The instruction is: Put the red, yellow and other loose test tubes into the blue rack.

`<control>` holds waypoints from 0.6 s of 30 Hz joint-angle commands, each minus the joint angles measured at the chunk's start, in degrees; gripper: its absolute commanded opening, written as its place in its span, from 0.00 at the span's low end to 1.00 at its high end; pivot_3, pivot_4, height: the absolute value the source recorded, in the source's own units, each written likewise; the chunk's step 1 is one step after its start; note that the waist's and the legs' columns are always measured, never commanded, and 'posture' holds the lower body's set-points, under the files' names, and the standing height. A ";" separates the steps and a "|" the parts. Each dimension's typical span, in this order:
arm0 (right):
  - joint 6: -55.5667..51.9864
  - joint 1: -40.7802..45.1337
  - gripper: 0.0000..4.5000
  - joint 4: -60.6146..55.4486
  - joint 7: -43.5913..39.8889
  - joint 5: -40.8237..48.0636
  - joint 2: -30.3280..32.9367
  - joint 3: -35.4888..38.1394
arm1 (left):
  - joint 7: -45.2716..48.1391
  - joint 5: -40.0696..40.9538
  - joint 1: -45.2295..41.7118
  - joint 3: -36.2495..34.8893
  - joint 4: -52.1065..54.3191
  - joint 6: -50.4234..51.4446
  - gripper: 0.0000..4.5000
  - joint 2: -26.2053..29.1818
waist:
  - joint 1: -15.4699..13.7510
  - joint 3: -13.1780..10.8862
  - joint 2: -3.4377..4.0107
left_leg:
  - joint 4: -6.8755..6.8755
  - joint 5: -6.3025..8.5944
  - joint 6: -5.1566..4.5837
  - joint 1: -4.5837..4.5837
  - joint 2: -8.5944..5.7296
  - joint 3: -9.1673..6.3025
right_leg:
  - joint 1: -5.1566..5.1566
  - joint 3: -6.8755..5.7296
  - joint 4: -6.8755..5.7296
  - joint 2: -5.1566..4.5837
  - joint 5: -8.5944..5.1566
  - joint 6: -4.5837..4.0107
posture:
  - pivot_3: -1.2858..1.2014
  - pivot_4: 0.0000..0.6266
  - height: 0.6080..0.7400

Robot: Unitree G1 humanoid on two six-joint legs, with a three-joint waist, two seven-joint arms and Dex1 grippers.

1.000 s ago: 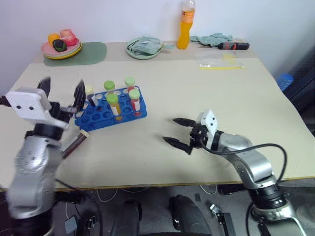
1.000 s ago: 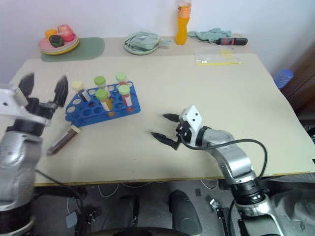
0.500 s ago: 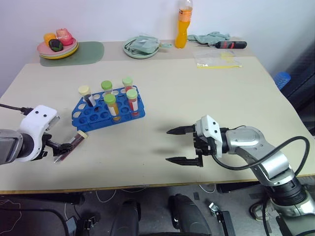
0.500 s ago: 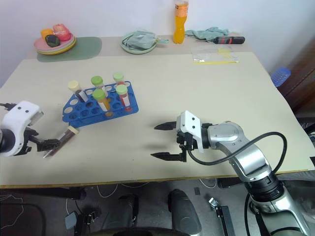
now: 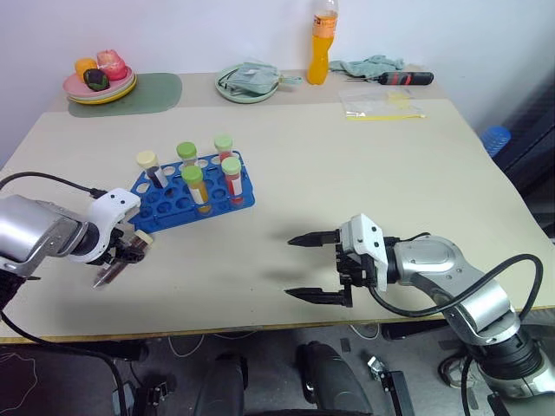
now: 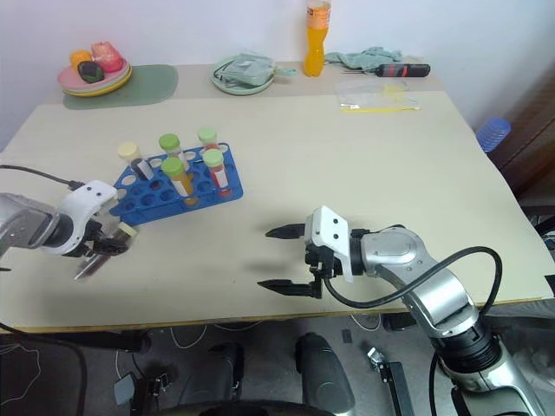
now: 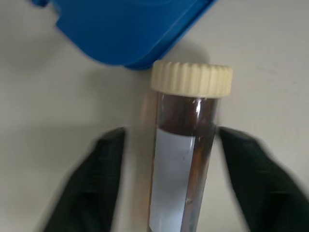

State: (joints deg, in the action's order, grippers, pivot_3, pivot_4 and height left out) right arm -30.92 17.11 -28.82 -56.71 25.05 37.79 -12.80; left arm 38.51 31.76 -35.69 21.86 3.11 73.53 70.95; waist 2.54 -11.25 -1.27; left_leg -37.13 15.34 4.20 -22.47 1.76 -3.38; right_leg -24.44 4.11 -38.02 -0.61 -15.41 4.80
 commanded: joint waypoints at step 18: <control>2.82 0.96 1.00 4.16 2.64 -0.27 -4.03 1.27 | -13.92 -1.60 25.11 -49.10 23.80 -44.72 0.17 -35.41 | -1.57 0.08 -0.03 | -0.24 0.03 -0.06 0.08 0.04 -0.01 | 0.19 0.00 -0.04 -0.02 0.02 0.02 | 0.52 0.24 1.00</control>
State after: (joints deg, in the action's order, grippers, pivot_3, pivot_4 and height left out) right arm -29.37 17.33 -24.71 -54.59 24.88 34.22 -12.78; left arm 31.64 33.25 -10.22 -25.52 25.05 33.08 37.80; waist 0.97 -11.17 -1.30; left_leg -37.40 15.37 4.14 -22.37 1.79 -3.37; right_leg -24.21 4.11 -38.07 -0.66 -15.39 4.82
